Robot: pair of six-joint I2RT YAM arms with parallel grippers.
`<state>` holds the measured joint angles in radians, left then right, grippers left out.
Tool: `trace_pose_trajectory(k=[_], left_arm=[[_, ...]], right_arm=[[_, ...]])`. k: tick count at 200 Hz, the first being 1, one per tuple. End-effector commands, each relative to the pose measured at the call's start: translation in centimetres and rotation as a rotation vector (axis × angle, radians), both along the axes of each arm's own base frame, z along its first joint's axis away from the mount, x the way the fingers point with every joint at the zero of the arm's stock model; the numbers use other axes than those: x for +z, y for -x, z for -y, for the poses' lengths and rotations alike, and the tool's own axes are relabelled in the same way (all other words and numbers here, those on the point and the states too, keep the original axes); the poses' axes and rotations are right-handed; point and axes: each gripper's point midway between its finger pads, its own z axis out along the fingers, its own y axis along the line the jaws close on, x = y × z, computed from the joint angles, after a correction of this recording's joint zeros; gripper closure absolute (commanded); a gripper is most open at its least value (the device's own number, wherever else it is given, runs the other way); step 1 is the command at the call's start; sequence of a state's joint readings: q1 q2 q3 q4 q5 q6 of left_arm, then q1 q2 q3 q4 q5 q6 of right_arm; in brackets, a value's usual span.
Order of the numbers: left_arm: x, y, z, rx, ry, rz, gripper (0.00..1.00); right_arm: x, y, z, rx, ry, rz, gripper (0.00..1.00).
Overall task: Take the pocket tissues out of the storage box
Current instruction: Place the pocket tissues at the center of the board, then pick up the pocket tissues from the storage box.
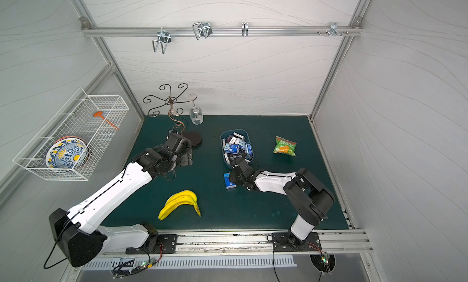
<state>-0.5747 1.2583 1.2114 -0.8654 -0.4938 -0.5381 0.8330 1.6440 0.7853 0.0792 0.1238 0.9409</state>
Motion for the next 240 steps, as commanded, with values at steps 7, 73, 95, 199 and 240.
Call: trace_pose_trajectory(k=[7,73,95,199,240], left_arm=[[1.4,-0.8,0.3,0.001,0.017,0.043,0.12],[1.6,-0.9,0.4,-0.011,0.024,0.041,0.12],[1.8,-0.6,0.2,-0.008,0.033,0.053,0.12],[1.6,-0.2,0.3,-0.007,0.057,0.050,0.12],[1.8,-0.2,0.1,-0.006,0.044,0.055,0.12]], right_arm=[[1.5,-0.1,0.2,0.057,0.041,0.052,0.49],[9.7,-1.4,5.2,0.164,0.315,0.295,0.39],[9.8,-3.8,8.0,0.162,0.452,0.317,0.39],[5.9,-13.2,7.3,0.217,0.630,0.300,0.43],[4.3,-14.3,7.3,0.244,0.684,0.270,0.46]])
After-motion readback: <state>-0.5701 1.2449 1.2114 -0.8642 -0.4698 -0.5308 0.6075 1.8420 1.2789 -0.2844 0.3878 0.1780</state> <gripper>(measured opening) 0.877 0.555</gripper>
